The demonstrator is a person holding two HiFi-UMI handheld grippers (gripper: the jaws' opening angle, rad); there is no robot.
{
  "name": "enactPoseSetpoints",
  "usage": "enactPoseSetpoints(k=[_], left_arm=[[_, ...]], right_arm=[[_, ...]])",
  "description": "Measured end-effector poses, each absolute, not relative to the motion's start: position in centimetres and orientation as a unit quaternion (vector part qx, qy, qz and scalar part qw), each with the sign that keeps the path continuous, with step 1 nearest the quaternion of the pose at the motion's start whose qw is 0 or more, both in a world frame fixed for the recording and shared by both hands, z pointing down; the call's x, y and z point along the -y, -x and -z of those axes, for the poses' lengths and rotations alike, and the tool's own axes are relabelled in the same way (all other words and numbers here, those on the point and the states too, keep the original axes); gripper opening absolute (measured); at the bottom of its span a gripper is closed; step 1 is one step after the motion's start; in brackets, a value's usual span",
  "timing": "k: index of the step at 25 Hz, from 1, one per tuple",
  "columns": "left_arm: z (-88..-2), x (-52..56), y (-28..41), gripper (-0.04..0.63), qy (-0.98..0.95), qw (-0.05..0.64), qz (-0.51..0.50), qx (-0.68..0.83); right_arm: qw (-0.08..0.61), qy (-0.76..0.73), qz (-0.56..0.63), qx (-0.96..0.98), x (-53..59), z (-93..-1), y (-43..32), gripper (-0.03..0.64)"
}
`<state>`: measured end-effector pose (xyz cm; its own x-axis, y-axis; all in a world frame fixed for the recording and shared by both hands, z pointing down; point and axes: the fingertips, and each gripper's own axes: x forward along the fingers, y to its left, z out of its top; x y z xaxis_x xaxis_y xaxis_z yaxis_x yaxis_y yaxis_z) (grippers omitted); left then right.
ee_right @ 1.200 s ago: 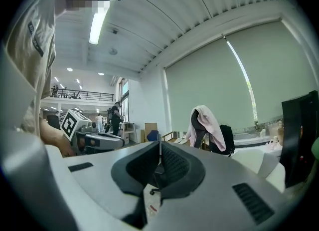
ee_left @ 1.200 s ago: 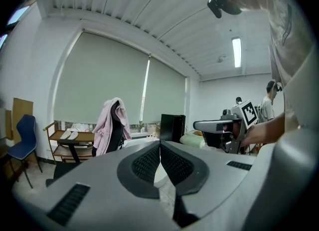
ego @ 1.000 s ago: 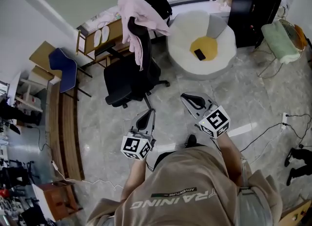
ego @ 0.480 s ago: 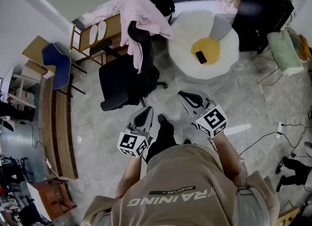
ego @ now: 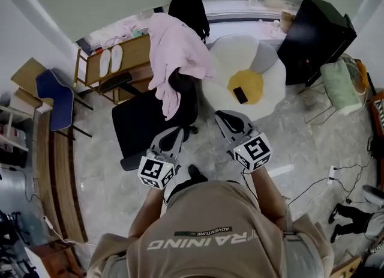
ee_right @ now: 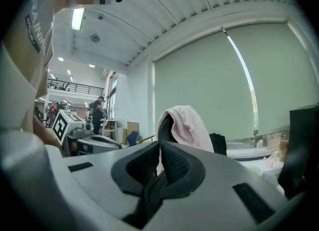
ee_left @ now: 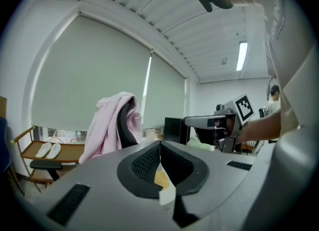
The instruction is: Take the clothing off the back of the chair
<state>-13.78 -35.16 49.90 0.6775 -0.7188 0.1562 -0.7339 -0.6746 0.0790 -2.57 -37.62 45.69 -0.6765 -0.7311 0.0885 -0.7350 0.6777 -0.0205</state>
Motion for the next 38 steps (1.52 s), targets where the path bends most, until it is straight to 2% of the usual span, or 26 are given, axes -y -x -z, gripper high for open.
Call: enactPoseSetpoints(k=[5,17,25,26,27,28,38], left_arm=[[-49.2,40.5,16.9,0.014,-0.910,0.069,-0.058,0.405],[-49.2,51.9,21.6,0.014,-0.865,0.086,-0.055,0.491],[-48.5,55.9,23.1,0.014,-0.849,0.089,-0.047,0.518],[-48.8,55.9,23.4,0.014,-0.847,0.094,-0.045,0.521],[-49.1,56.0,23.7,0.014,-0.846,0.100,-0.043,0.522],[-49.4,56.2,24.0,0.014,-0.845,0.105,-0.040,0.523],[-49.0,57.3,24.6,0.014,-0.861,0.098,-0.038,0.498]], right_arm=[[0.065,-0.421,0.001,0.905,42.6,-45.9,4.7,0.035],[0.039,-0.408,0.000,0.912,55.3,-44.9,5.1,0.035],[0.033,-0.363,0.009,0.931,58.6,-43.9,7.7,0.037],[0.036,-0.367,0.007,0.930,58.6,-44.1,7.9,0.069],[0.040,-0.371,0.003,0.928,58.6,-44.4,7.9,0.184],[0.043,-0.376,-0.003,0.926,58.8,-44.7,7.8,0.226],[0.073,-0.392,0.011,0.917,61.3,-45.3,9.4,0.282]])
